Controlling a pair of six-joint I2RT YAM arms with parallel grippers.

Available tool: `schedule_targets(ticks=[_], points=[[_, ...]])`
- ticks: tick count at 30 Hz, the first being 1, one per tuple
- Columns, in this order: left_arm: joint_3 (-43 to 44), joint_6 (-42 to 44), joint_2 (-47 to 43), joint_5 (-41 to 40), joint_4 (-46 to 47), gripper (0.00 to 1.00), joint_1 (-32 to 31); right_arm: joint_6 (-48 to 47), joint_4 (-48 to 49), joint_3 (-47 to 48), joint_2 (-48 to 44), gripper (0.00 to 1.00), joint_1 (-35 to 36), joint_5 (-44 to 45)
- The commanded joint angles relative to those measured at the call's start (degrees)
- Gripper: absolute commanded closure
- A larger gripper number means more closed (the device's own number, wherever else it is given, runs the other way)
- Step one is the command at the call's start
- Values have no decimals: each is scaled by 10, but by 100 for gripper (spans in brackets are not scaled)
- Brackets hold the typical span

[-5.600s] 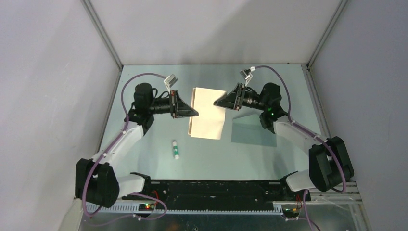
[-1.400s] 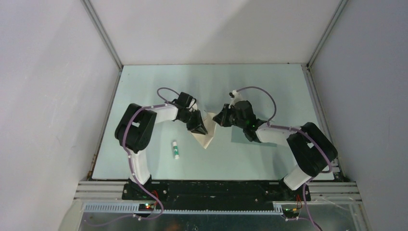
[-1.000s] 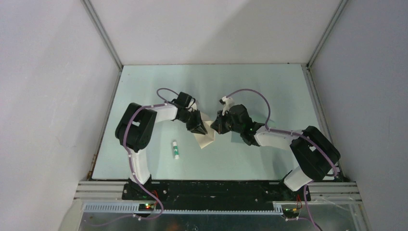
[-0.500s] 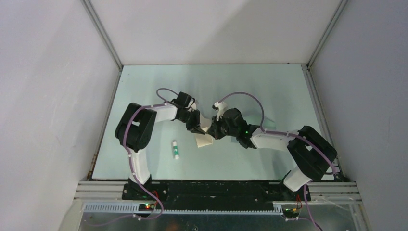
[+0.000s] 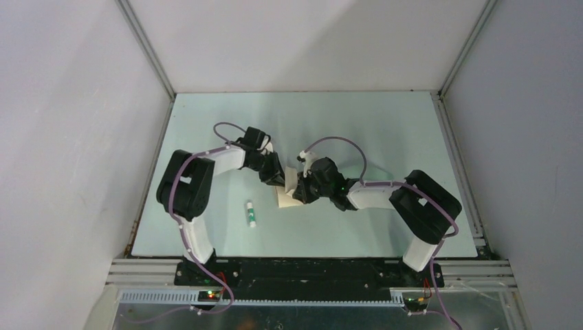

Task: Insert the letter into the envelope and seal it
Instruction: Fold the letter.

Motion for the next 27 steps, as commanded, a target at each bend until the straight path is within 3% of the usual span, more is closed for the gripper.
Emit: schedule_targets(ticks=[1, 20, 27], points=[[6, 18, -55, 3, -24, 77, 11, 11, 9, 25, 16, 100, 7, -13], [-36, 37, -102, -65, -87, 78, 56, 17, 0, 40, 32, 100, 11, -8], [-35, 28, -47, -51, -60, 80, 58, 17, -2, 43, 32, 100, 11, -8]])
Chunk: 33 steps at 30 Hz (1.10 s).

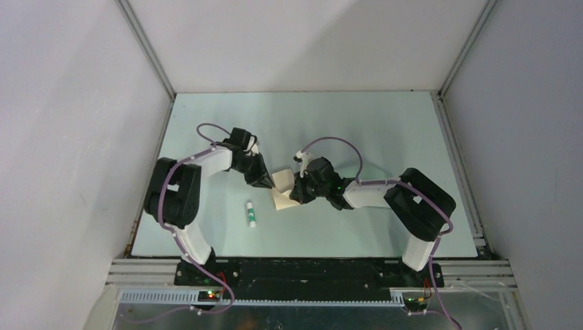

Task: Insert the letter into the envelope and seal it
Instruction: Fold the letter.

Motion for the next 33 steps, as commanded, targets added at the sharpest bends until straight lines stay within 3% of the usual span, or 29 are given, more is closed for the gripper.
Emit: schedule_targets(ticks=[1, 13, 33], points=[[3, -2, 35, 2, 21, 80, 4, 4, -2, 21, 5, 100, 4, -4], [44, -6, 94, -41, 13, 82, 12, -19, -23, 34, 4, 100, 20, -21], [42, -19, 46, -19, 19, 81, 17, -6, -132, 140, 103, 100, 32, 2]])
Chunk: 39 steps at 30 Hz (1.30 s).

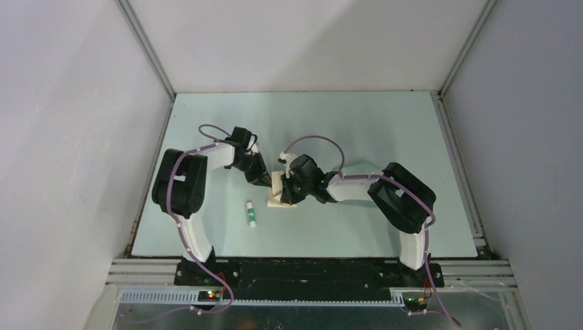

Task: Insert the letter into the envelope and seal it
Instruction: Fold the letter.

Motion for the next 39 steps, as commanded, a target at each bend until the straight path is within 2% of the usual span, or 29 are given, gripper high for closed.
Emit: schedule_targets(ticks=[1, 10, 16, 20, 26, 29, 30, 32, 33, 35, 37, 39], points=[[13, -4, -37, -23, 3, 80, 4, 7, -30, 27, 26, 100, 3, 13], [20, -25, -141, -60, -22, 76, 22, 17, -33, 29, 32, 100, -6, 13], [-51, -85, -197, -9, 61, 76, 23, 20, -34, 29, 32, 100, -7, 15], [-80, -110, -165, 67, 124, 77, 22, 21, -32, 29, 31, 100, -7, 15], [-82, -133, -93, 76, 191, 79, 22, 21, -35, 29, 29, 100, -6, 16], [-62, -115, -55, 49, 179, 80, 22, 20, -39, 30, 25, 99, -3, 20], [-47, -109, -46, 41, 156, 80, 22, 21, -39, 29, 22, 98, -2, 20], [-26, -91, -22, 17, 121, 81, 23, 21, -39, 28, 18, 87, -1, 18], [-20, -81, -10, 2, 110, 81, 23, 20, -38, 28, 16, 76, 0, 13], [-6, -67, 0, -17, 82, 81, 23, 17, -34, 26, 5, 62, 4, 2], [6, -49, 7, -35, 55, 81, 23, 11, -40, 24, -16, 52, 6, -5], [14, -27, 9, -50, 19, 83, 22, 4, -48, 21, -59, 47, 2, -9]])
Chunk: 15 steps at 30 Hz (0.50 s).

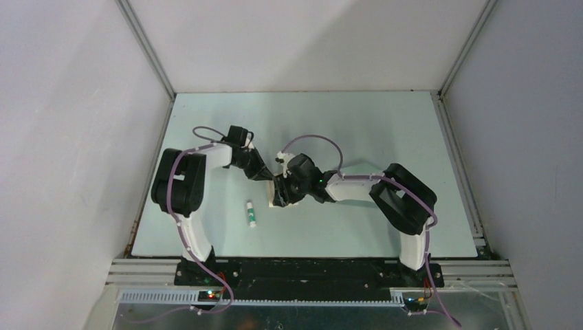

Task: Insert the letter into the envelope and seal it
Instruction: Fold the letter.

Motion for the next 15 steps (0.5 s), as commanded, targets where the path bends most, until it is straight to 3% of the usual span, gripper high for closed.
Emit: schedule_targets(ticks=[1, 4, 8, 10, 11, 13, 15], points=[[35, 64, 6, -61, -78, 84, 2, -20, -39, -5, -78, 46, -8, 2], [35, 82, 7, -69, -95, 85, 2, -18, -39, -18, -151, 42, -33, 3], [25, 81, 9, -58, -84, 85, 2, 11, -7, -63, -201, 46, -69, 11], [19, 79, 9, -52, -77, 84, 2, 33, 4, -70, -192, 60, -79, 19], [18, 78, 8, -50, -76, 84, 2, 50, 4, -69, -185, 79, -80, 21], [14, 78, 5, -47, -73, 84, 2, 73, -1, -63, -161, 99, -73, 24], [13, 78, 3, -47, -74, 84, 2, 95, 0, -56, -127, 100, -61, 16]])
